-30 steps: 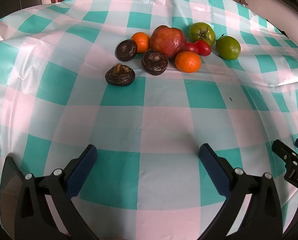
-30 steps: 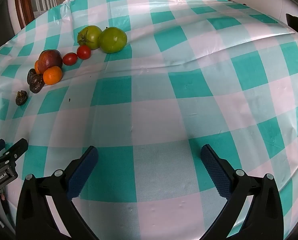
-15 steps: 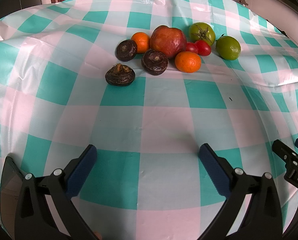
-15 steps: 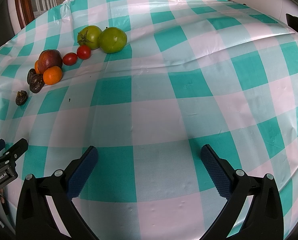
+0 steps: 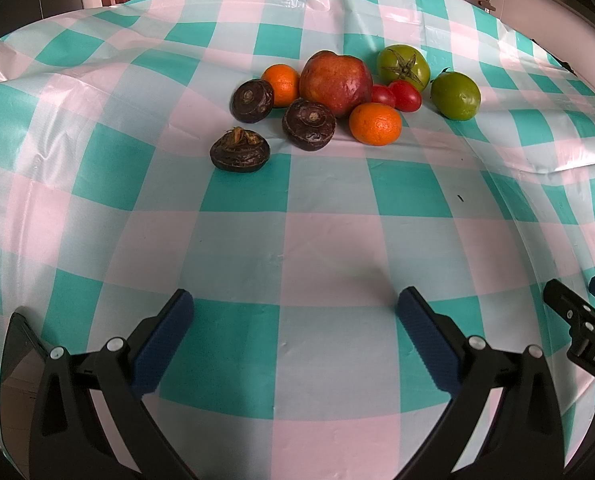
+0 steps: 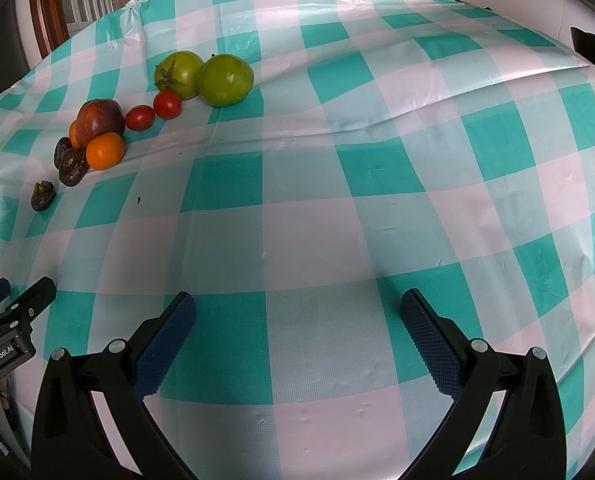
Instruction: Organize fruits
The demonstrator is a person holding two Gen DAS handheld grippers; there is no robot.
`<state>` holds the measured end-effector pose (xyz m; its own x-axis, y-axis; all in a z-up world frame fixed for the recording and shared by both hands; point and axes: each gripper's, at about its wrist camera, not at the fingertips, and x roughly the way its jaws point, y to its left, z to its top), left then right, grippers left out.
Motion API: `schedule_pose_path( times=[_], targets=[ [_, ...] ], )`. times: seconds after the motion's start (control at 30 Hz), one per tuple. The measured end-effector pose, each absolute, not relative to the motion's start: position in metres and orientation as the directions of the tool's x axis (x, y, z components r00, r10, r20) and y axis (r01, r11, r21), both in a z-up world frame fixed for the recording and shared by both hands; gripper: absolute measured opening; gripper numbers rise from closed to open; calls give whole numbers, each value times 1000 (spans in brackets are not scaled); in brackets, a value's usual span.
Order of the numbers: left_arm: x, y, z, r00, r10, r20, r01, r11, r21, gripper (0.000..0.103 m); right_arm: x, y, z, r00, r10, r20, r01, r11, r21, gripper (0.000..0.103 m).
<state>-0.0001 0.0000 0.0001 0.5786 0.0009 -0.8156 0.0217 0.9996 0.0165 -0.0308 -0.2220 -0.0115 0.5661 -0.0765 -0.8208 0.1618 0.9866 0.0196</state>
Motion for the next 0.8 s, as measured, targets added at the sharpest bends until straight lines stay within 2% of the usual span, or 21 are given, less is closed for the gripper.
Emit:
schedule_pose_path(
  times=[0.8],
  targets=[
    [0, 0, 0, 578, 1, -816, 22, 1000, 17, 102, -28, -222, -10, 564, -84, -821, 173, 985, 18, 99]
  ],
)
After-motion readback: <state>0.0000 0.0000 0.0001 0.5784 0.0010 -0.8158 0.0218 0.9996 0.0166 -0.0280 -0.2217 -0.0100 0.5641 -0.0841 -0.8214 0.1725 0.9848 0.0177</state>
